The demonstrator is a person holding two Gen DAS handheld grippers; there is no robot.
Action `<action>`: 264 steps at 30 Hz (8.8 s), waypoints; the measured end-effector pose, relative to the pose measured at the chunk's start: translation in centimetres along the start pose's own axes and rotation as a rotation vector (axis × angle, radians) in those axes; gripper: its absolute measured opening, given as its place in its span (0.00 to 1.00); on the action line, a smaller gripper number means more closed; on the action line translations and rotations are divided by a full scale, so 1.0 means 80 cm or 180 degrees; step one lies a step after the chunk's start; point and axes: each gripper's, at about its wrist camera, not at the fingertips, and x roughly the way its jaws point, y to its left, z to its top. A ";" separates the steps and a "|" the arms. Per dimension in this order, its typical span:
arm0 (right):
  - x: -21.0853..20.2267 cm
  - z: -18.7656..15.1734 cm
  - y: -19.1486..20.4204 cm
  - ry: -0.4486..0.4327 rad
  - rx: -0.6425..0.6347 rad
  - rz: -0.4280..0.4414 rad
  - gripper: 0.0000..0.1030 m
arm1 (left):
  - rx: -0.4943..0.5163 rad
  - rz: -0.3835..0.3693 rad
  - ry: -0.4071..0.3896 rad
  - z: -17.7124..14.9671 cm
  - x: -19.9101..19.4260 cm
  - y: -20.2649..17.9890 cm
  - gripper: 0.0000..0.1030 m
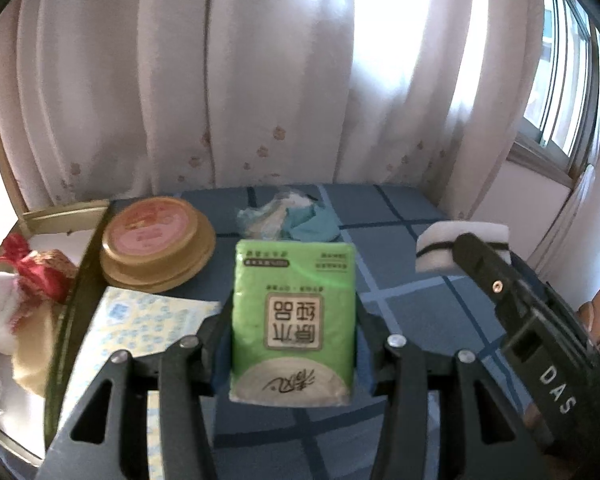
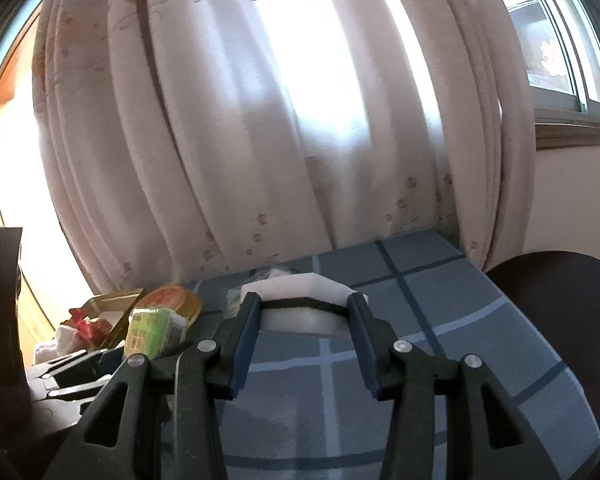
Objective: Organize soft objects
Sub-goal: 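Carry the sponge and green tissue pack to the tray and release both, then move both open grippers past the patterned tissue pack toward the teal cloth, then grasp the teal cloth with the right gripper while the left moves toward the cotton swab bag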
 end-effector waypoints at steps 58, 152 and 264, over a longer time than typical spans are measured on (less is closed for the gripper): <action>0.023 -0.037 0.316 0.0123 -0.0838 0.1238 0.46 | -0.0775 0.1532 -0.0263 -0.048 -0.098 0.309 0.47; 0.063 -0.033 0.314 0.0444 -0.0326 0.1196 0.59 | -0.0661 0.1703 -0.0325 -0.010 -0.081 0.313 1.00; 0.078 0.019 0.049 0.0486 -0.0468 -0.0668 0.59 | 0.0072 0.0842 -0.0333 0.015 -0.018 0.053 1.00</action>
